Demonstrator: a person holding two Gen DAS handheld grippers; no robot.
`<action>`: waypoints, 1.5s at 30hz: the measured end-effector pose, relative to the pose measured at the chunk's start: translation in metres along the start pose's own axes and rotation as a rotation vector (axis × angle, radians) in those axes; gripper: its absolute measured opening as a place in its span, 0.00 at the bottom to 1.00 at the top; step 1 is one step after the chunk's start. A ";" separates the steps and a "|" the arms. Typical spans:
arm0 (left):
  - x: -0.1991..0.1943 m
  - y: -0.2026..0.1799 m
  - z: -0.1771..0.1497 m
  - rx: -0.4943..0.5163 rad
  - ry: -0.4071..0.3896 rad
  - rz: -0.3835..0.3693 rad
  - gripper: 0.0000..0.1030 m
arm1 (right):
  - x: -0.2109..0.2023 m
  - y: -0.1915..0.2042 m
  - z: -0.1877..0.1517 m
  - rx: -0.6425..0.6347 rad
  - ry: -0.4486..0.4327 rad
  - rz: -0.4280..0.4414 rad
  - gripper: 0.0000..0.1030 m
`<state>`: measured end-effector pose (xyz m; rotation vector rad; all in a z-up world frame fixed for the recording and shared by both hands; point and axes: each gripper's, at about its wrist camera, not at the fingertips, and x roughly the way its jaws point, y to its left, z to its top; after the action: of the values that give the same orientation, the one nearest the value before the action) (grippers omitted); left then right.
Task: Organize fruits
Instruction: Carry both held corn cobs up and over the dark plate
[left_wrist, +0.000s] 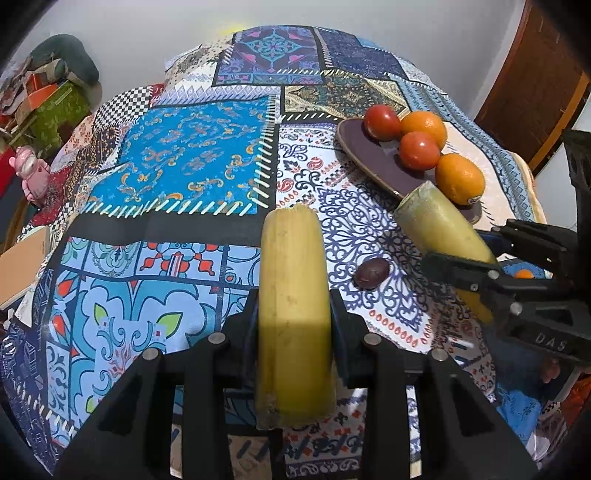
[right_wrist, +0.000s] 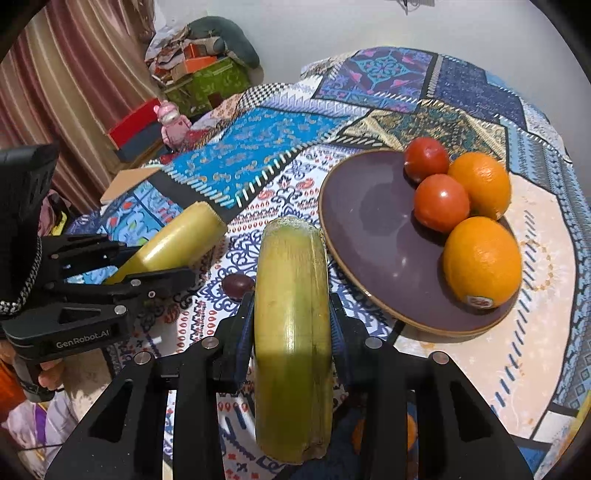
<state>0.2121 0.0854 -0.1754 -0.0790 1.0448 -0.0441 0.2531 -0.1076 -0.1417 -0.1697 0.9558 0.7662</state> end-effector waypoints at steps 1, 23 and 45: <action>-0.003 -0.001 0.000 0.001 -0.004 0.000 0.33 | -0.002 0.000 0.001 -0.001 -0.004 -0.001 0.33; -0.028 -0.026 0.054 0.002 -0.100 -0.045 0.33 | -0.013 -0.033 0.045 0.018 -0.075 -0.075 0.33; 0.016 -0.023 0.076 0.007 -0.068 -0.041 0.33 | 0.033 -0.050 0.056 0.017 0.008 -0.082 0.33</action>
<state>0.2860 0.0644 -0.1486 -0.0953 0.9748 -0.0814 0.3344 -0.1016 -0.1443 -0.1962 0.9567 0.6824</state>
